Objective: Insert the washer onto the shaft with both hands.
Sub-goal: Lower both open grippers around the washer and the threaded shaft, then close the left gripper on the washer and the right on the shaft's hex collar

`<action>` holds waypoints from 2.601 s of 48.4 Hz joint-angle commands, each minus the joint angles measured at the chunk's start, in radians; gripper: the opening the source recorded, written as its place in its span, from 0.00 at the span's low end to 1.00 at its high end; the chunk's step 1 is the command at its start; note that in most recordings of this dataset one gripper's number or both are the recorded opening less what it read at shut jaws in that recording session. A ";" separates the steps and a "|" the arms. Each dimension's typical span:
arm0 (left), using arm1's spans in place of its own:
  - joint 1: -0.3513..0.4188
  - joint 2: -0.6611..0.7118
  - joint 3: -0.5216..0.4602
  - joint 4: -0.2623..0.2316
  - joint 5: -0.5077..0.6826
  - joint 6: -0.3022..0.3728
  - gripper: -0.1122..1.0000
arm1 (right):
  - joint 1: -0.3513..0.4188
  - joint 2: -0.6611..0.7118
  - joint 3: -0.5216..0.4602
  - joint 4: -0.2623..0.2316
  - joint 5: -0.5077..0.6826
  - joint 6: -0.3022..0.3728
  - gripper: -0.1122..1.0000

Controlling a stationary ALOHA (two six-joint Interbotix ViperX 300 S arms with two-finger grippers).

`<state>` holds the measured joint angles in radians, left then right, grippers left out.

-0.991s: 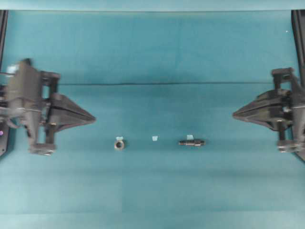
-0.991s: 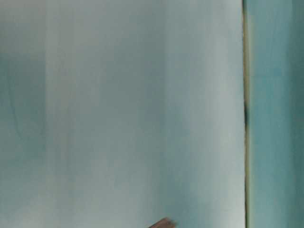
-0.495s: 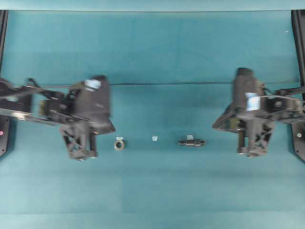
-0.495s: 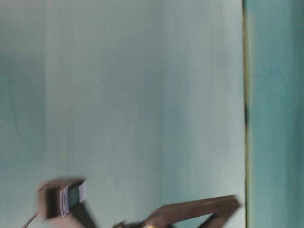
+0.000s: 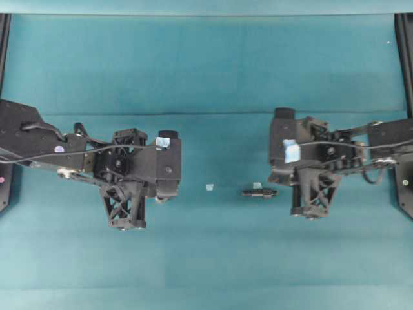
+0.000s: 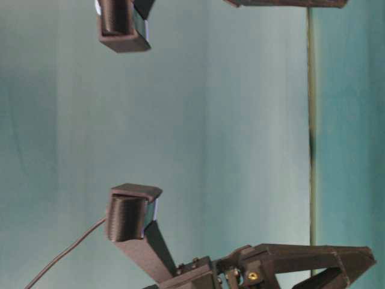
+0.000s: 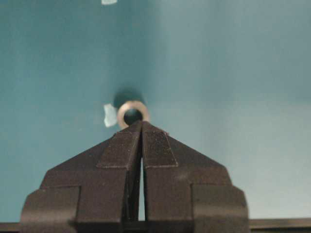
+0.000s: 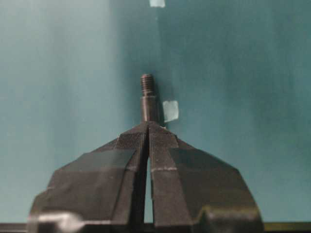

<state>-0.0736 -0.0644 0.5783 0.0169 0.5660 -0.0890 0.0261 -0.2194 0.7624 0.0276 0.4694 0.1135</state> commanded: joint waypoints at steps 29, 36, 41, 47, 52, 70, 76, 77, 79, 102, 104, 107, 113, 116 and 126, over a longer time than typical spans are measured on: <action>0.000 0.031 0.020 0.005 -0.054 -0.009 0.85 | 0.005 0.066 -0.018 -0.006 0.005 0.005 0.36; 0.000 0.035 0.020 0.005 -0.064 -0.002 0.94 | 0.017 0.074 -0.015 -0.021 0.005 0.000 0.76; 0.000 0.038 0.021 0.005 -0.071 -0.002 0.95 | 0.020 0.078 -0.017 -0.029 0.003 0.000 0.95; 0.000 0.048 0.028 0.003 -0.080 -0.002 0.94 | 0.020 0.087 -0.015 -0.034 -0.008 -0.002 0.96; 0.000 0.061 0.043 0.005 -0.100 -0.003 0.94 | 0.020 0.104 -0.015 -0.034 -0.008 0.000 0.96; 0.011 0.110 0.069 0.005 -0.179 -0.009 0.94 | 0.025 0.164 -0.020 -0.034 -0.034 0.000 0.96; 0.012 0.132 0.071 0.003 -0.195 -0.011 0.94 | 0.026 0.175 -0.015 -0.035 -0.055 0.002 0.96; 0.012 0.133 0.071 0.003 -0.196 -0.011 0.94 | 0.025 0.176 -0.015 -0.034 -0.057 0.002 0.96; 0.012 0.140 0.071 0.003 -0.201 -0.011 0.94 | 0.025 0.181 -0.015 -0.034 -0.057 0.002 0.96; 0.014 0.169 0.074 0.005 -0.227 -0.011 0.94 | 0.025 0.245 -0.021 -0.034 -0.080 0.000 0.96; 0.014 0.170 0.077 0.005 -0.230 -0.011 0.94 | 0.025 0.250 -0.021 -0.034 -0.084 0.002 0.96; 0.014 0.173 0.081 0.005 -0.236 -0.012 0.94 | 0.025 0.258 -0.021 -0.034 -0.089 0.002 0.96; 0.014 0.175 0.086 0.005 -0.244 -0.014 0.94 | 0.025 0.268 -0.021 -0.034 -0.086 0.002 0.96; 0.014 0.175 0.084 0.005 -0.244 -0.014 0.94 | 0.025 0.268 -0.020 -0.034 -0.084 0.002 0.96; 0.014 0.176 0.080 0.003 -0.245 -0.014 0.94 | 0.025 0.268 -0.015 -0.034 -0.074 0.002 0.95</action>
<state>-0.0598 0.1181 0.6688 0.0184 0.3267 -0.1028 0.0460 0.0537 0.7532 -0.0046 0.3927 0.1135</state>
